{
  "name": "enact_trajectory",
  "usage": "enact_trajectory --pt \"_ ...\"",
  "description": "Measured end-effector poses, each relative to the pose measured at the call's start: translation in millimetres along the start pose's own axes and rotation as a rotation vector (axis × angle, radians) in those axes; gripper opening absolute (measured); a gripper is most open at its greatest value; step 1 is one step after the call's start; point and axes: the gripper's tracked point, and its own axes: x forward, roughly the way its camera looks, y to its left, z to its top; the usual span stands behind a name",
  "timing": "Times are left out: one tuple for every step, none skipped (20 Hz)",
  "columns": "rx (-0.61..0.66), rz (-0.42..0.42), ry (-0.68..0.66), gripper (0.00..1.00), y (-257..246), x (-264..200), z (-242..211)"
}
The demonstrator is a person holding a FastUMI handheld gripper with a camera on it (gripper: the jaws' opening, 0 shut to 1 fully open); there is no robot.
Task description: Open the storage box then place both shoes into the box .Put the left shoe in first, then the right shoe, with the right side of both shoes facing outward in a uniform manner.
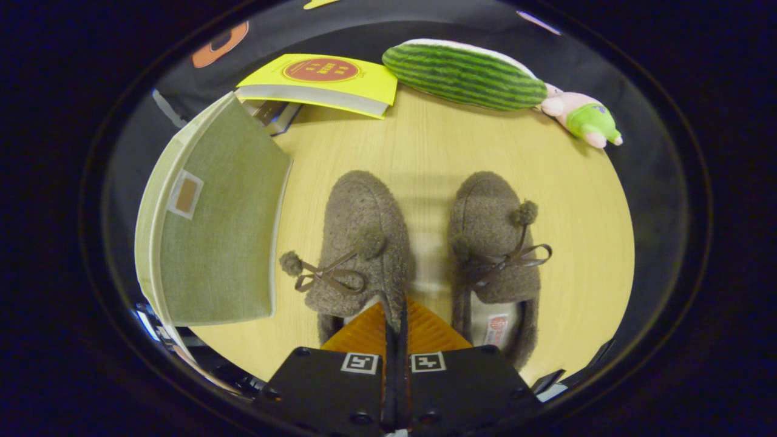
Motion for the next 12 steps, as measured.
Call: enact_trajectory --pt "0.001 0.002 -0.008 0.06 1.4 -9.3 1.3" --pt "0.011 0.011 -0.018 0.06 5.3 -18.8 3.4" --pt "0.022 0.028 -0.028 0.06 10.9 -30.9 5.7" --pt "0.027 0.041 -0.041 0.06 16.0 -41.1 8.6" --pt "0.029 0.05 -0.06 0.06 21.7 -53.9 12.2" --pt "0.032 0.054 -0.076 0.06 26.8 -66.5 15.3" --pt "0.034 0.059 -0.088 0.06 32.5 -75.8 17.3" --pt "0.036 0.065 -0.099 0.06 39.4 -87.1 20.0" --pt "0.046 0.079 -0.109 0.06 48.4 -98.1 22.8" --pt "0.055 0.095 -0.117 0.06 59.1 -109.6 25.1" --pt "0.062 0.106 -0.123 0.06 66.4 -117.1 28.0" --pt "0.07 0.109 -0.131 0.06 73.6 -124.6 31.1"
